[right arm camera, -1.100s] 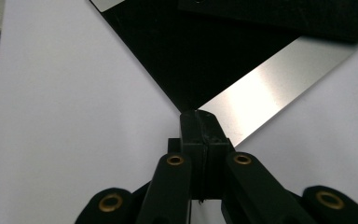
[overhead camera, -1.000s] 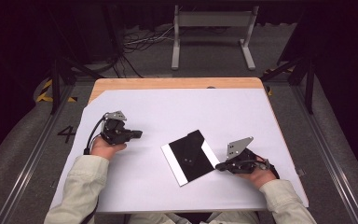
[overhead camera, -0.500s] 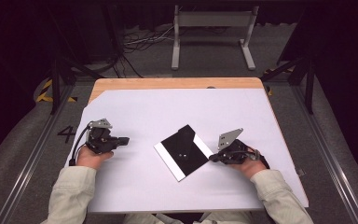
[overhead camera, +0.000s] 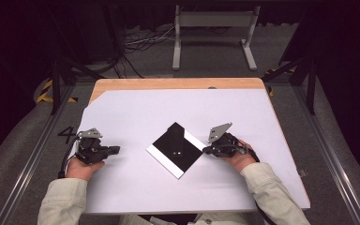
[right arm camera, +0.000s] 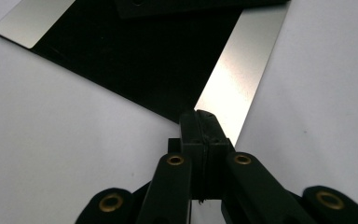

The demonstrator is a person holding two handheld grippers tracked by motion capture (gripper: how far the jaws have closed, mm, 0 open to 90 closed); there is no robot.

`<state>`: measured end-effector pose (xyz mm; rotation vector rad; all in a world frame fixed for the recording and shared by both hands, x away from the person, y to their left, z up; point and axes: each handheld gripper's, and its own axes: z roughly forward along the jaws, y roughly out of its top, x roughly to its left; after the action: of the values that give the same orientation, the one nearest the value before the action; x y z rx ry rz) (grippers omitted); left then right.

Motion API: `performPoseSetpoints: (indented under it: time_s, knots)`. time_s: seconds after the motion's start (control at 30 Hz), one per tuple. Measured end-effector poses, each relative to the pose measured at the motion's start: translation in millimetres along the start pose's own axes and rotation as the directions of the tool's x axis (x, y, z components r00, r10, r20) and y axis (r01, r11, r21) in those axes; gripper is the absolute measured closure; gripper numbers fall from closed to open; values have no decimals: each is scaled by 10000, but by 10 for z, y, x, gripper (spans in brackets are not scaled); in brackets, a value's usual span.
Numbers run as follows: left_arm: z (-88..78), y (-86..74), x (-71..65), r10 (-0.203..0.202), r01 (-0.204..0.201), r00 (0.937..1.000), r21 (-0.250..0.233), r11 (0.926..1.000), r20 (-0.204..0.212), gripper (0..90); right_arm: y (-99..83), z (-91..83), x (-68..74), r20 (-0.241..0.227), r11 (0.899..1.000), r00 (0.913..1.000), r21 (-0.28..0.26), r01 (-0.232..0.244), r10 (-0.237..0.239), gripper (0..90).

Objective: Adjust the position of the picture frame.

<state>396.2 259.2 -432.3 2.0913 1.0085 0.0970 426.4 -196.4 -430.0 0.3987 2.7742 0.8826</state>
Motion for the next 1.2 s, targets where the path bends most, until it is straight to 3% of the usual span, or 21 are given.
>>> performPoseSetpoints:
  time_s: [0.3,0.5,0.67,0.87,0.97,1.03,1.07,1.2]
  knots:
    - [45,-26,-56,70,-71,9999,172,9998,76,900,88,70,28,766,9995,9965,31,-330,327,900]
    - [105,12,-70,177,-180,9997,191,9997,151,900,52,31,30,502,9973,9964,-283,-677,690,900]
    - [259,97,-136,469,-471,9989,204,9987,78,900,-6,-236,15,792,9911,9912,-886,-990,1061,900]
    - [350,188,-169,116,-127,9986,-221,9997,-510,900,-194,-522,-63,1338,9765,9735,-1364,-1671,1853,900]
    - [395,223,-178,24,-36,9991,-277,9996,-433,900,-323,-656,-104,1579,9681,9624,-1549,-1968,2209,900]
    - [435,247,-190,83,-89,9994,-178,9998,-330,900,-354,-686,-115,1639,9658,9594,-1609,-2035,2295,900]
    - [500,282,-218,132,-131,9995,13,9999,-295,900,-447,-778,-144,1804,9577,9489,-1756,-2281,2591,900]
    - [624,350,-279,239,-221,9990,481,9986,-379,900,-548,-867,-152,1999,9504,9372,-1847,-2504,2857,900]
